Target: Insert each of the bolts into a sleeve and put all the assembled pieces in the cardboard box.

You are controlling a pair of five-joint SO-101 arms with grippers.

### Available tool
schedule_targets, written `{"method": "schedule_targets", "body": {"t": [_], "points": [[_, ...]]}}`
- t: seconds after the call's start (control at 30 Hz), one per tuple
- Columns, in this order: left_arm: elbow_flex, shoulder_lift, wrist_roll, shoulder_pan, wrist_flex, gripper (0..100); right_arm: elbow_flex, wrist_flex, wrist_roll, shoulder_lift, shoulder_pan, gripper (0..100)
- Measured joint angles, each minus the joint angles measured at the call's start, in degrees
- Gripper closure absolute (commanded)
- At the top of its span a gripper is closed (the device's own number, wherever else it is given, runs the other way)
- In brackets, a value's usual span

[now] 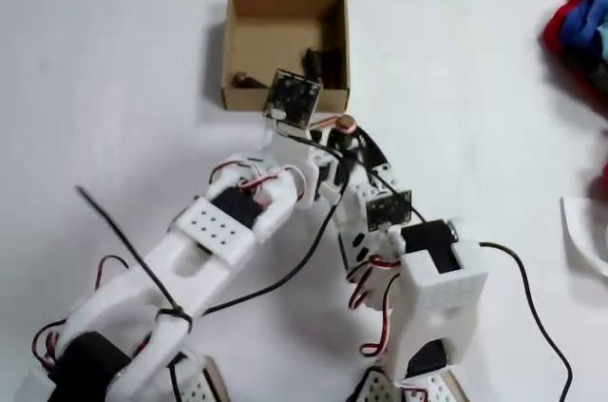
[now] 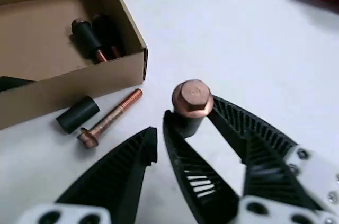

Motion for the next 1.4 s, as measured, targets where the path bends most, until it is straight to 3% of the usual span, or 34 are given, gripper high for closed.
{"method": "schedule_targets", "body": {"t": [0.3, 0.53, 0.67, 0.77, 0.87, 1.03, 1.2, 1.4], "points": [[-8.88, 0.00, 0.00, -5.01, 4.92, 74, 0.00, 0.35, 0.00, 0.00, 0.00, 97.7], [-26.73, 0.00, 0.00, -13.45, 27.25, 75, -3.43, 7.74, 0.00, 1.32, 0.00, 97.7], [-27.52, 0.00, -0.26, -21.27, 40.26, 75, -6.15, 9.49, 0.00, 1.41, 0.00, 97.7], [-23.56, 0.00, -5.63, -27.25, 43.60, 75, -10.29, 9.49, 3.25, 1.41, 0.00, 97.7], [-19.16, 0.00, -13.89, -32.00, 42.90, 75, -16.88, 9.67, 9.58, 1.41, 0.00, 97.7], [-12.40, 0.00, -17.14, -34.99, 36.57, 75, -33.58, 16.44, 16.26, 2.20, 0.00, 97.7], [-4.66, 0.00, -17.67, -35.16, 27.78, 75, -51.69, 36.31, 18.02, 2.20, 0.00, 97.7], [2.81, 0.00, -17.67, -35.16, 17.85, 75, -65.23, 69.89, 18.11, 2.29, -1.85, 97.7]]}}
